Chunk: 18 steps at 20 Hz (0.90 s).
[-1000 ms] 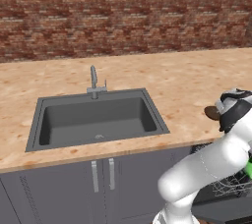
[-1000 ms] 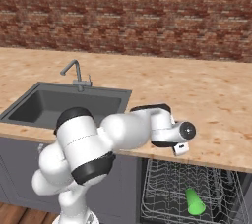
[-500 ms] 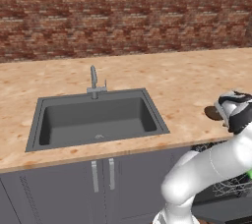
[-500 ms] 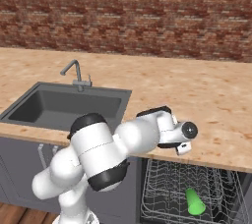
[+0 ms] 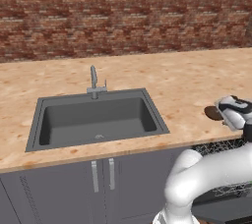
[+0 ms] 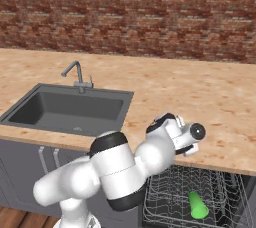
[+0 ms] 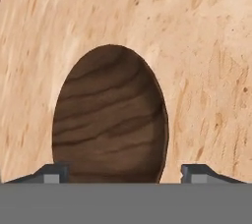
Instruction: Pick up the cup and bowl from the counter, place them in the dishwasher, and close the dishwasher door.
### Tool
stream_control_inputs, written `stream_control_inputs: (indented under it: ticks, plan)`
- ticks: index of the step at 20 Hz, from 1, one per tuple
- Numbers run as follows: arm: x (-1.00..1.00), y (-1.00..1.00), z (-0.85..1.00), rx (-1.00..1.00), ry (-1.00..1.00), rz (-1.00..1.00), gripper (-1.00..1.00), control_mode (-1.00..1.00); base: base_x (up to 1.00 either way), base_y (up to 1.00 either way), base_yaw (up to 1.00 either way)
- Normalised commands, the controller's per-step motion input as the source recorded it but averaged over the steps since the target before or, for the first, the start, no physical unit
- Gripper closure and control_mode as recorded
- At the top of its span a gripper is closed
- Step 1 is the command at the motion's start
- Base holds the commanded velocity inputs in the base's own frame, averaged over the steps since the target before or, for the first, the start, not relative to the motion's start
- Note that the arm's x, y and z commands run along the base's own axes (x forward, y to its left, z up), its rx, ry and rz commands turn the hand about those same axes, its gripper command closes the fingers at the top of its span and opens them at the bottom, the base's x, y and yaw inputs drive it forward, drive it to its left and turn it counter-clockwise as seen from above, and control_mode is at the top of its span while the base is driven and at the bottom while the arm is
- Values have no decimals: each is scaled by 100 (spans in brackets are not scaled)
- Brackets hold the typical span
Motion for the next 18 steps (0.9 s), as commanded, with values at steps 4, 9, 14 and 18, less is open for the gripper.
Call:
stream_control_inputs:
  ticks: [4,9,14,18]
  plan:
    - [3,-2,-14,0,0,0,100,-100,0,0,0]
    - [0,-8,-5,0,0,0,100,-100,0,0,0]
    - [-33,-2,5,0,-3,0,100,-100,0,0,0]
    - [-62,0,25,-2,-8,0,100,-100,0,0,0]
